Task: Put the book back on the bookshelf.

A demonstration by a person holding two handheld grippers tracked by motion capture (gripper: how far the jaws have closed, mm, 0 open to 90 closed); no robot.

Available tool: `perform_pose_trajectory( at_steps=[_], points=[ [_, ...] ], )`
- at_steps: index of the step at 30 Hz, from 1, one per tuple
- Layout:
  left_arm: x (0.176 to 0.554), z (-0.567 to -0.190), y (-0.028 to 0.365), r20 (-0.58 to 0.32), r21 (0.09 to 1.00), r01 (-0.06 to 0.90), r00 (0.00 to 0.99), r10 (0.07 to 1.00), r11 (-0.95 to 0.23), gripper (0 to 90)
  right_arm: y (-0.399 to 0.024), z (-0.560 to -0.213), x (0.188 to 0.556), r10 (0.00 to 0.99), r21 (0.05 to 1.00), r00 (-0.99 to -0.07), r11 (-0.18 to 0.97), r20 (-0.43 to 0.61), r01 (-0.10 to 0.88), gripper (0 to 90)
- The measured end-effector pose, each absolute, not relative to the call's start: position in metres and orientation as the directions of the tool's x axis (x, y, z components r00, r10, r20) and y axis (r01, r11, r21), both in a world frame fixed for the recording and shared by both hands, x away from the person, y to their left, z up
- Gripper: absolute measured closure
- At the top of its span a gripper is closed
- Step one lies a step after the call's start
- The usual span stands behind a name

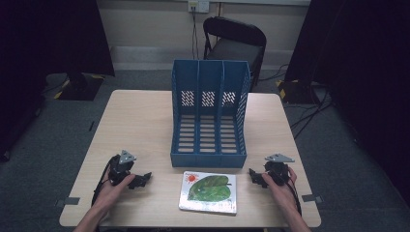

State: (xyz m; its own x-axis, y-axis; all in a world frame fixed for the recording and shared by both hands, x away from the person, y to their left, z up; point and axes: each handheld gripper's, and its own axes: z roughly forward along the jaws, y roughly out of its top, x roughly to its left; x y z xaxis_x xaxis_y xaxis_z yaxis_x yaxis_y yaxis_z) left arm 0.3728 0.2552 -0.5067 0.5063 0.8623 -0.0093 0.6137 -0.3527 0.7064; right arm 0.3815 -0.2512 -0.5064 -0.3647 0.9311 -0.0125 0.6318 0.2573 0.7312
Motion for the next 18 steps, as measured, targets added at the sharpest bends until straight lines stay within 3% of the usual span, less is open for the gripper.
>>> perform_pose_trajectory(
  at_steps=[6,9,12,14,18],
  points=[
    [0.373,-0.504,0.255,-0.011,0.705,0.622,0.491,0.871,-0.341,3.4,-0.251,-0.506,0.381,0.932,0.731,-0.361,0.255,-0.012,0.633,8.7],
    [0.372,-0.501,0.258,-0.053,0.72,0.624,0.485,0.873,-0.303,14.7,-0.251,-0.506,0.381,0.933,0.731,-0.36,0.254,-0.012,0.633,8.8],
    [0.371,-0.5,0.261,-0.107,0.716,0.639,0.496,0.862,-0.279,15.9,-0.249,-0.504,0.379,0.94,0.718,-0.34,0.24,-0.005,0.654,10.7],
    [0.37,-0.499,0.26,-0.094,0.711,0.639,0.5,0.861,-0.294,16.4,-0.245,-0.5,0.377,0.937,0.699,-0.35,0.258,-0.012,0.667,16.9],
    [0.368,-0.494,0.259,-0.113,0.714,0.638,0.511,0.852,-0.288,18.0,-0.238,-0.495,0.372,0.925,0.707,-0.379,0.288,-0.03,0.646,16.5]
  ],
)
